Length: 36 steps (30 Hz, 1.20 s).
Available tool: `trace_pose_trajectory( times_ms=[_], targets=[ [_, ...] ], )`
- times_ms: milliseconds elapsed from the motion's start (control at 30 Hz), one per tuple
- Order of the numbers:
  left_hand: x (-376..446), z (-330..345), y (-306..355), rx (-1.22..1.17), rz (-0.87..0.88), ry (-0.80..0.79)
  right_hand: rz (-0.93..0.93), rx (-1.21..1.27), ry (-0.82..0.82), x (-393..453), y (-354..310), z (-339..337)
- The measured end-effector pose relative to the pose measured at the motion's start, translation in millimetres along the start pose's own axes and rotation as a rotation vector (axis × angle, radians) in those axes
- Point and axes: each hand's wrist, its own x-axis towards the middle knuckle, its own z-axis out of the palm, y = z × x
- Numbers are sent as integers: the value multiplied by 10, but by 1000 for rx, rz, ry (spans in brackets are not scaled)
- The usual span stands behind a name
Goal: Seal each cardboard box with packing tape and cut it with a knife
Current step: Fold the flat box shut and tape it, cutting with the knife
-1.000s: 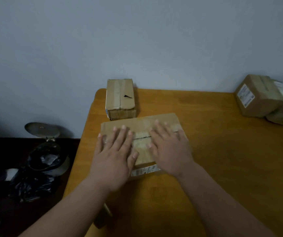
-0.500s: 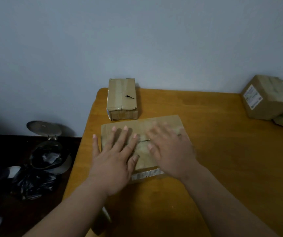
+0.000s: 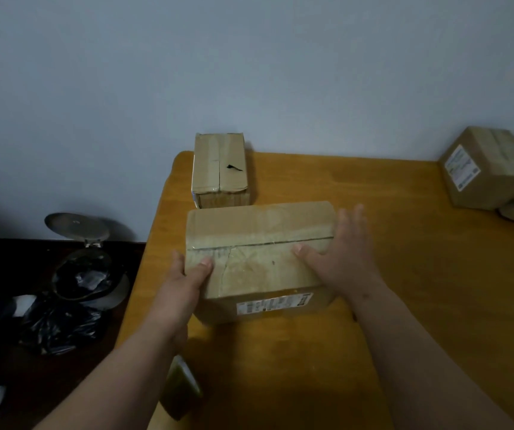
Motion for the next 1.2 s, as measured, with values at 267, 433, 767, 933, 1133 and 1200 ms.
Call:
trace_pose_trajectory(
  times_ms=[267, 433, 767, 933, 1133, 1200],
  targets=[
    [162, 91, 312, 201, -58, 128, 290, 388, -89, 128, 28, -101],
    [126, 61, 263, 166, -8, 101, 269, 445, -55, 50, 102, -145],
    [44, -268, 522, -365, -74, -92, 348, 1334, -105, -164, 287, -401],
    [-62, -175, 347, -218, -29, -152, 427, 1274, -184, -265, 318, -121],
    [-171, -175, 259, -76, -69, -160, 515, 1065, -210, -380, 496, -175],
    [-148, -186, 235, -26, -89, -132, 469, 871, -306, -389, 475, -271]
  ],
)
